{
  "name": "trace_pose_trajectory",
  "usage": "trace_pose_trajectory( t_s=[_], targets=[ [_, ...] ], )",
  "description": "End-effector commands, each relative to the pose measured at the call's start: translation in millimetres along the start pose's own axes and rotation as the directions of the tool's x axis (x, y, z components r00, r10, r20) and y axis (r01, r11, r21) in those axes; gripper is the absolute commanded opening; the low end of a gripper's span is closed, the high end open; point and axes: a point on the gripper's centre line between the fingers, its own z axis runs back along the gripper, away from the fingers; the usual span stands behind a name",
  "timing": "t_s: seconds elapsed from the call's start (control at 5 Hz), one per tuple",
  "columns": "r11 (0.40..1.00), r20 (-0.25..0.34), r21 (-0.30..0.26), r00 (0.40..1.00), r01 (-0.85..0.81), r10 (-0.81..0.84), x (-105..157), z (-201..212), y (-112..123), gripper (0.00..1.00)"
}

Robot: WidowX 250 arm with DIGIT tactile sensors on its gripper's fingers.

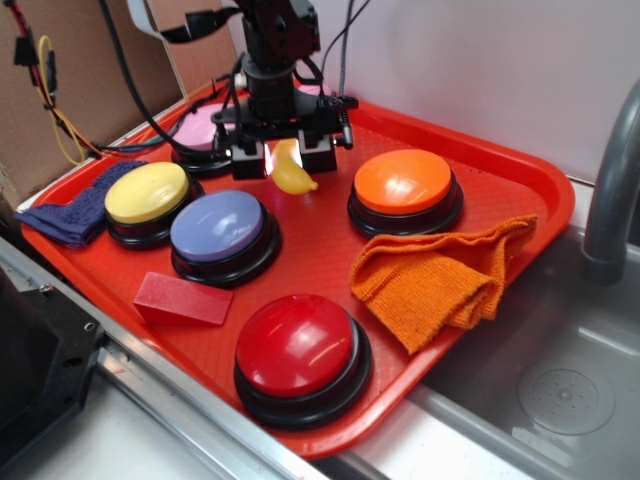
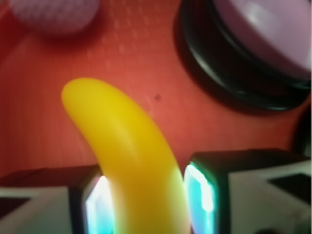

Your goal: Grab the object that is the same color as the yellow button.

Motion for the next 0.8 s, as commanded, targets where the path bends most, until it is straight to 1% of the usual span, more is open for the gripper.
trace_pose_trajectory(
  t_s=[0.0, 0.2, 0.4, 0.6],
  targets=[
    [0.944, 0.045, -0.089, 0.948, 0.318, -0.315, 26.0, 84.2, 10.5, 0.0],
    [0.876, 0.077, -0.161, 0.891, 0.455, -0.448, 23.4, 122.5, 10.7, 0.0],
    [0.841, 0.126, -0.184, 0.861, 0.508, -0.493, 22.3, 151.4, 14.4, 0.0],
    [0.812, 0.178, -0.222, 0.841, 0.54, -0.51, 23.3, 175.0, 22.2, 0.0]
  ],
)
